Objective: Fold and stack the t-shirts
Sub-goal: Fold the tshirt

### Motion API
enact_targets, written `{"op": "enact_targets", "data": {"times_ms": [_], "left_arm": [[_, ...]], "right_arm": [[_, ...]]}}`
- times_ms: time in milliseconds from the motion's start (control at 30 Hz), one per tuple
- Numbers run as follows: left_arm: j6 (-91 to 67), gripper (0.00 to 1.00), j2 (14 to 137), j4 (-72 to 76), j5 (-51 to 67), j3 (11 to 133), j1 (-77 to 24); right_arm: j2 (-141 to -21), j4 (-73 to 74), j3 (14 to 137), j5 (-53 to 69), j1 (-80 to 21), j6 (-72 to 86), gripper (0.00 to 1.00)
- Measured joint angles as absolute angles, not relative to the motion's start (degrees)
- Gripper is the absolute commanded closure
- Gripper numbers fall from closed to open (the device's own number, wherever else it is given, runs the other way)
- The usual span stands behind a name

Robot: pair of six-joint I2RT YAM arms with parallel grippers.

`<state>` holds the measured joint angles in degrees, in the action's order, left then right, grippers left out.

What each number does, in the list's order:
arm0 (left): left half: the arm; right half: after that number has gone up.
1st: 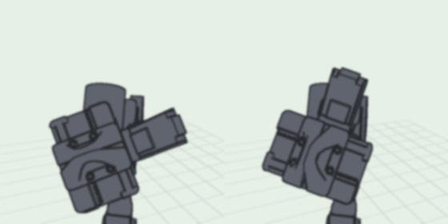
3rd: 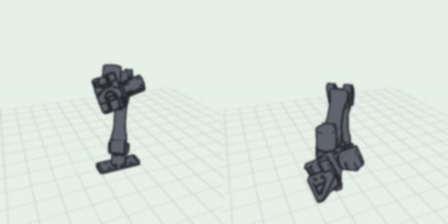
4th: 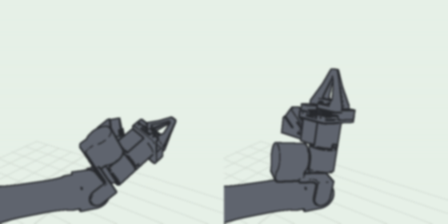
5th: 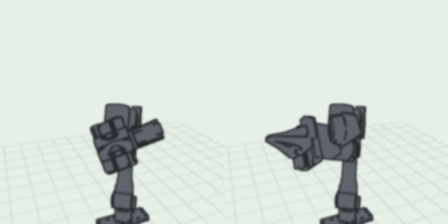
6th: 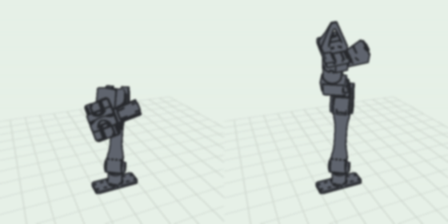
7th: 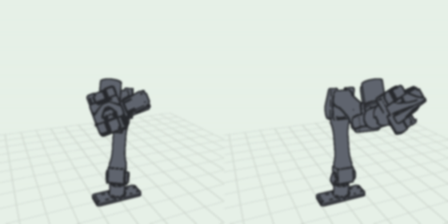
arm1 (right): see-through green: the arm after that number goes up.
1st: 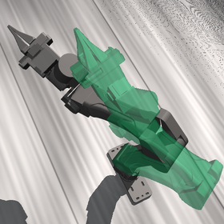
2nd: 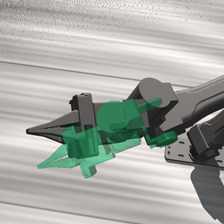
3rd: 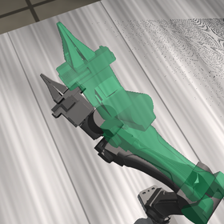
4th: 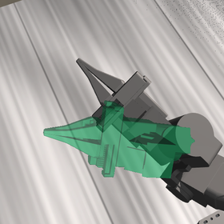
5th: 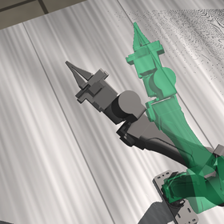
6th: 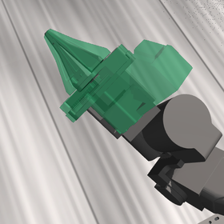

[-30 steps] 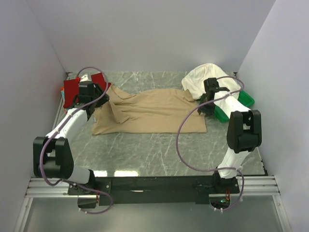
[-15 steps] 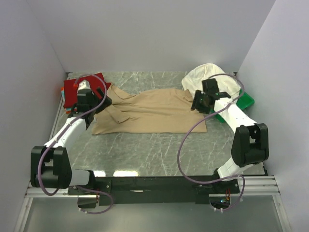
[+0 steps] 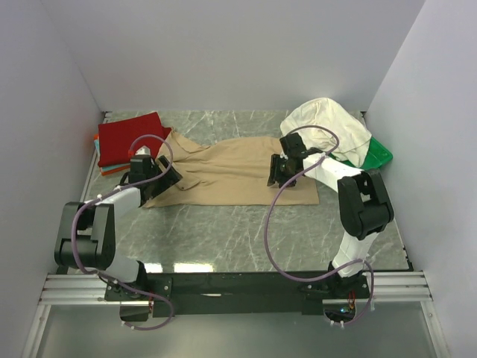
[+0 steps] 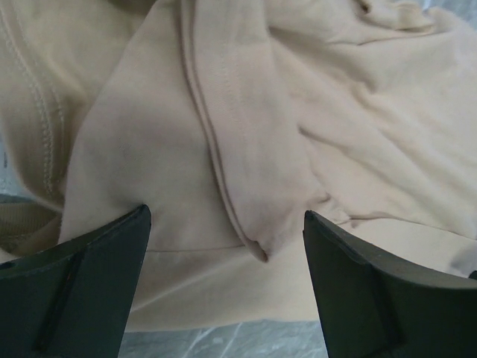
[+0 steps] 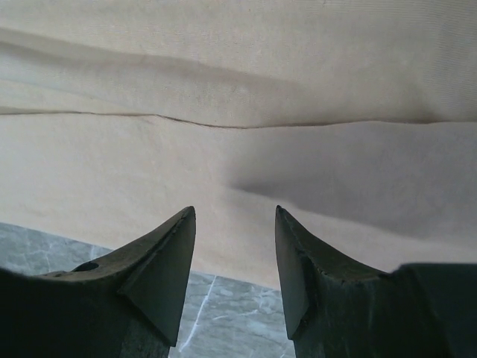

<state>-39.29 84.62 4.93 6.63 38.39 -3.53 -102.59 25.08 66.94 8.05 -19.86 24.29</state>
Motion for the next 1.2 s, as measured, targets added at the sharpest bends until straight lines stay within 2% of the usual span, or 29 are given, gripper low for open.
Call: {"op": "enact_targets", "data": {"times_ms": [467,933,1200], "left_arm": [[-39.7,0.11,84.7,8.1,4.8,35.1,-3.4],[-43.9,0.09,73.5,3.5,3.2,27.5,-3.4],[-46.0,0.09,63.9,-1.4,2.1,25.2,-3.4]], "right_arm": [[-104.0,23.0,64.0,7.7,-19.9,24.8,0.47],[-94.2,16.0,50.3,9.7,-19.9,28.3,0.51],[-87.8,21.4,45.5,9.4,-20.8,28.9,0.51]]}}
